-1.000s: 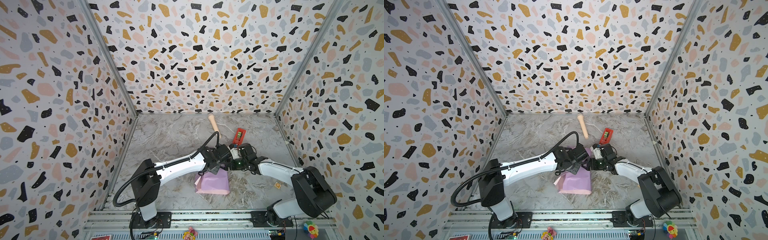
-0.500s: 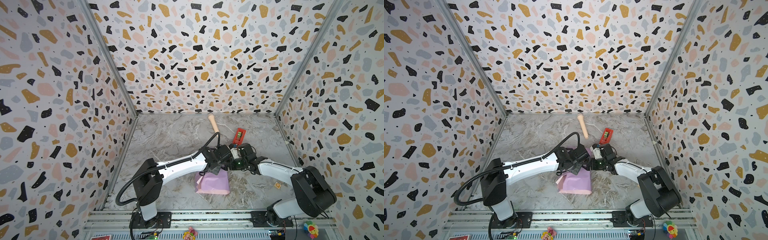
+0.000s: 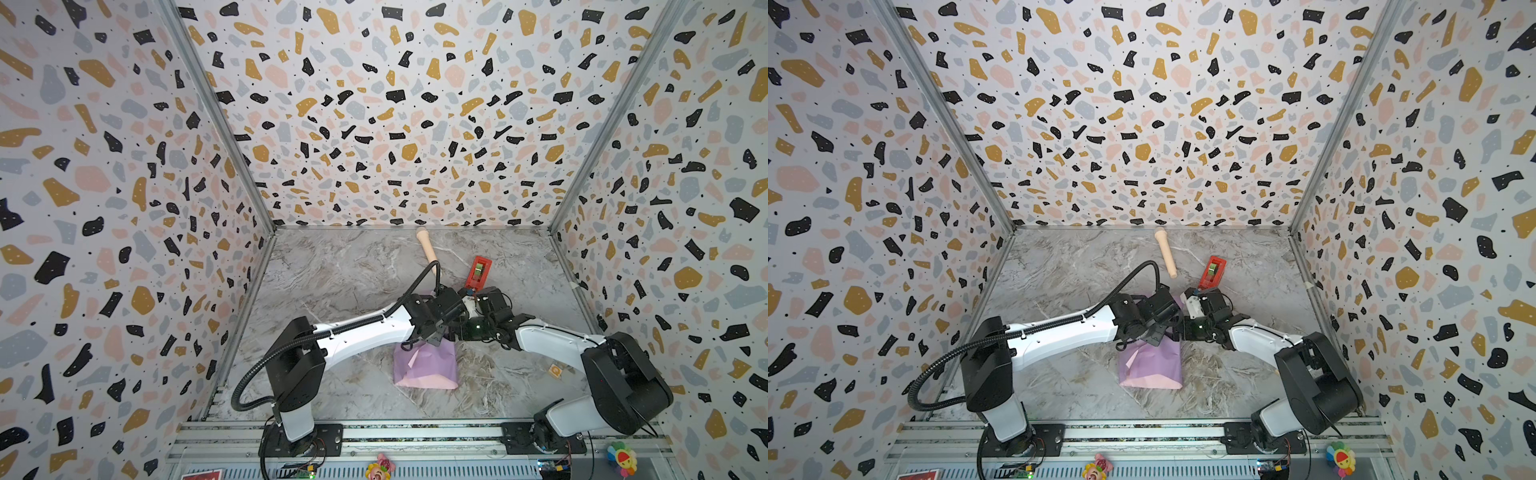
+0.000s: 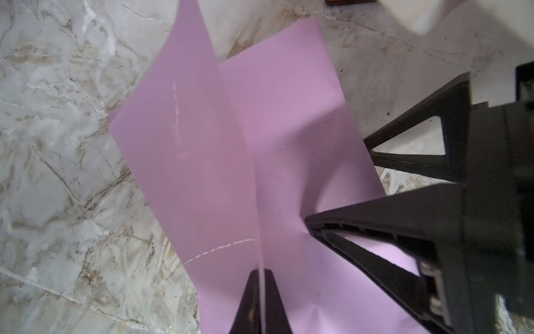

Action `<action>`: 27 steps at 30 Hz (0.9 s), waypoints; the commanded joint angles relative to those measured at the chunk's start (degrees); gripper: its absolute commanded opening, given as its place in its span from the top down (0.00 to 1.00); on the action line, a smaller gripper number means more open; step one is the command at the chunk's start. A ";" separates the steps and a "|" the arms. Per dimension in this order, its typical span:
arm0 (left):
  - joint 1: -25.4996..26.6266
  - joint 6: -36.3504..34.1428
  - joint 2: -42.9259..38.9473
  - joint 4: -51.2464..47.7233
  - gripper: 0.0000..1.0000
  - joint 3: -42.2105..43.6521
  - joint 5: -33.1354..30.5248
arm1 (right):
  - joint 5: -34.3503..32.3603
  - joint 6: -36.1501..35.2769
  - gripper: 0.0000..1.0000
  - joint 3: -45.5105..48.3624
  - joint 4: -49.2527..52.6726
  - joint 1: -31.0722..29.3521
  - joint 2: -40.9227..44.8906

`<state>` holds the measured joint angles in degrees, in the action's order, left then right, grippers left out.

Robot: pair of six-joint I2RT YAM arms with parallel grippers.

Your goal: Wrap the gift box in paper

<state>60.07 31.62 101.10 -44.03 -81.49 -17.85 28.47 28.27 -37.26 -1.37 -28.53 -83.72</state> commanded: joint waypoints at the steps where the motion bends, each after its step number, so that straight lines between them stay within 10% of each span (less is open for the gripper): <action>1: 0.09 0.79 -0.77 1.43 1.00 0.68 1.66 | -4.46 -0.93 0.14 2.81 7.80 -1.95 -2.53; 27: -0.57 1.34 -3.40 -1.20 1.00 2.23 1.77 | -4.48 -1.03 0.14 2.42 7.99 -2.31 -3.29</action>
<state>59.68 32.42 97.54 -44.58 -78.39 -16.82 28.03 28.29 -37.26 -1.72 -28.95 -83.72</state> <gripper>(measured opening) 0.047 0.858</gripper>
